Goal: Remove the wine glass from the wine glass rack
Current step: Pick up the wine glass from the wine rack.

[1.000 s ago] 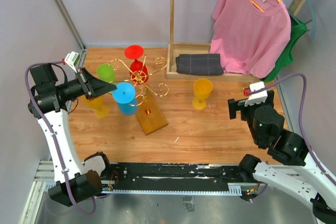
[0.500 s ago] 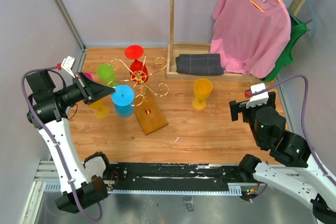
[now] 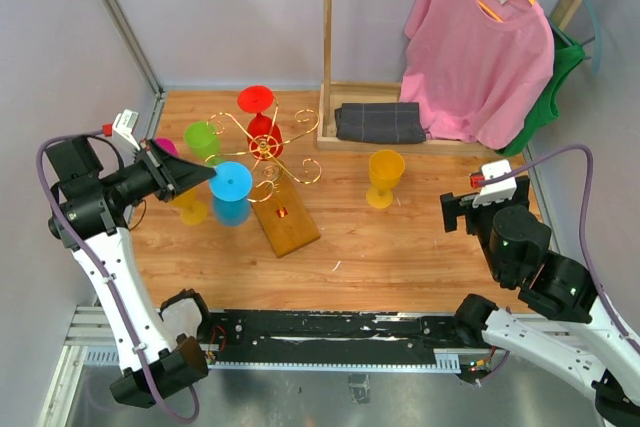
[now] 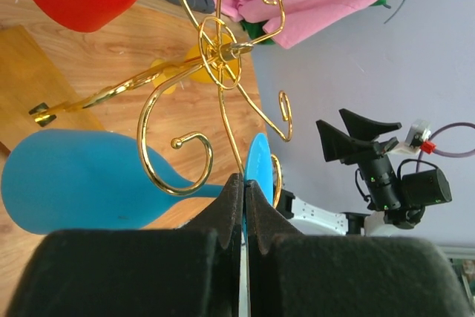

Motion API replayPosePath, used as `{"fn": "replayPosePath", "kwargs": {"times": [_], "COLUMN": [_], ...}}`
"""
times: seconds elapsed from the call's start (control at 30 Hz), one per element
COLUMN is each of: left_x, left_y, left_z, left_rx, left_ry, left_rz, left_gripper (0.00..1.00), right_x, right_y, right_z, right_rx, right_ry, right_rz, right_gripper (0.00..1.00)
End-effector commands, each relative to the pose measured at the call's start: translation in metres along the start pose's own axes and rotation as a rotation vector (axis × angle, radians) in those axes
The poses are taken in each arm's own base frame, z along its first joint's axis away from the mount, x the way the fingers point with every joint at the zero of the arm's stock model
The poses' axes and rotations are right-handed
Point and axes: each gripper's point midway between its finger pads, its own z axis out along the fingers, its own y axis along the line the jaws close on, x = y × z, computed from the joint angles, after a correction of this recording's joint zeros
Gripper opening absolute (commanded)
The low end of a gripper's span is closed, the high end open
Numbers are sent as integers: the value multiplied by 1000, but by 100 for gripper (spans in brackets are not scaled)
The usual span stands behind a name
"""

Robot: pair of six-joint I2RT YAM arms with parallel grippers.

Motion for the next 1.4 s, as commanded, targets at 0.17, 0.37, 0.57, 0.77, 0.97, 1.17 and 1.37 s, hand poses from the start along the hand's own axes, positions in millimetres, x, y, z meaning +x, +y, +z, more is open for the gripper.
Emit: {"fn": "replayPosePath", "kwargs": {"times": [0.17, 0.37, 0.57, 0.77, 0.97, 1.17, 1.37], "left_x": [-4, -5, -4, -3, -10, -10, -7], "left_y": [-18, -16, -14, -12, -16, -18, -12], "left_z": [-10, -12, -13, -17, -24, -31, -34], "left_rx": [-32, -63, -90, -143, -201, -251, -294], "left_ry": [-39, -62, -73, -105, -155, -188, -202], "left_rz": [-19, -14, -11, 19, 80, 131, 147], "left_gripper": [0, 0, 0, 0, 0, 0, 0], "right_x": [-4, -4, -3, -2, -3, -2, -2], "right_y": [-7, -9, -8, -8, -9, -10, -11], "right_z": [-7, -9, -8, -8, -9, -11, -13], "right_rx": [-1, 1, 1, -1, -4, -8, -11], "right_ry": [-14, -15, -11, -13, -17, -20, -24], "right_rz": [11, 8, 3, 2, 1, 4, 8], "right_gripper": [98, 98, 98, 98, 98, 98, 98]}}
